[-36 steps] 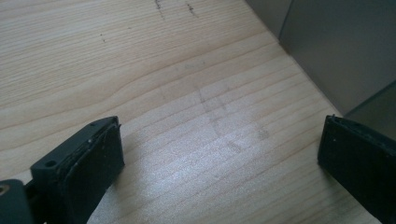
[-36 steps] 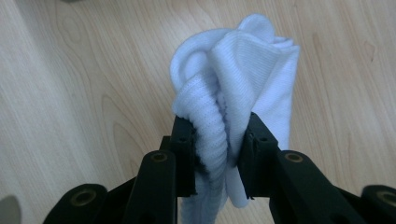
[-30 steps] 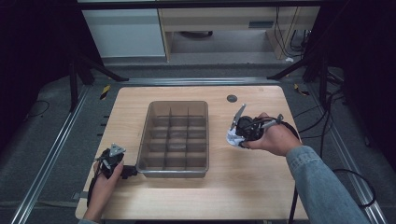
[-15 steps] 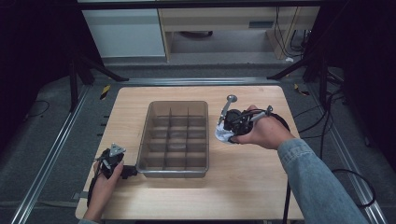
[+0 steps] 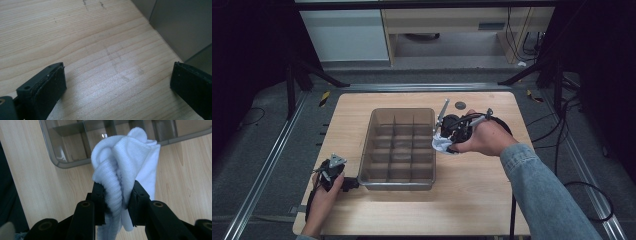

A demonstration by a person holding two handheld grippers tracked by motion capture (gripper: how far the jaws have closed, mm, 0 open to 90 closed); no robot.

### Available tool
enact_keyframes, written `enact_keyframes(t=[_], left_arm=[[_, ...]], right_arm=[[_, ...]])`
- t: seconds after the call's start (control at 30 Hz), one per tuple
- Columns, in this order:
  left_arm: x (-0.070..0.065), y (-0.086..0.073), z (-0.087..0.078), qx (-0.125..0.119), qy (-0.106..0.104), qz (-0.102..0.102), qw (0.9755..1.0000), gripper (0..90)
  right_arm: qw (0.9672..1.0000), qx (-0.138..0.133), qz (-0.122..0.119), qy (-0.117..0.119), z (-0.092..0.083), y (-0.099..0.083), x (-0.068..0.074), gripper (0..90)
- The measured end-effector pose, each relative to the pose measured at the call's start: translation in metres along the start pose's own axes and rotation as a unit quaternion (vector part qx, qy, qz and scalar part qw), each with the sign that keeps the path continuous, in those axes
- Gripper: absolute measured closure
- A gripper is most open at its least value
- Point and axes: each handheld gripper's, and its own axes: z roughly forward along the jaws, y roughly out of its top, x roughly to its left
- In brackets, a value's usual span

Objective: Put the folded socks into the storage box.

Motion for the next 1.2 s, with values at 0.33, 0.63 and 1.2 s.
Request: enact_keyframes(t=[0.33,0.63,1.2], left_arm=[[0.0,0.0,0.0,0.0,0.0,0.0,1.0,0.0],[0.0,0.0,0.0,0.0,0.0,0.0,1.0,0.0],[0.0,0.0,0.0,0.0,0.0,0.0,1.0,0.0]], right_arm=[[0.9997,-0.001,-0.019,0.016,0.007,0.027,0.009,69.7],[0.9992,0.003,-0.029,0.026,0.017,0.043,0.018,69.6],[0.9968,0.013,-0.051,0.06,0.043,0.058,0.035,69.3]])
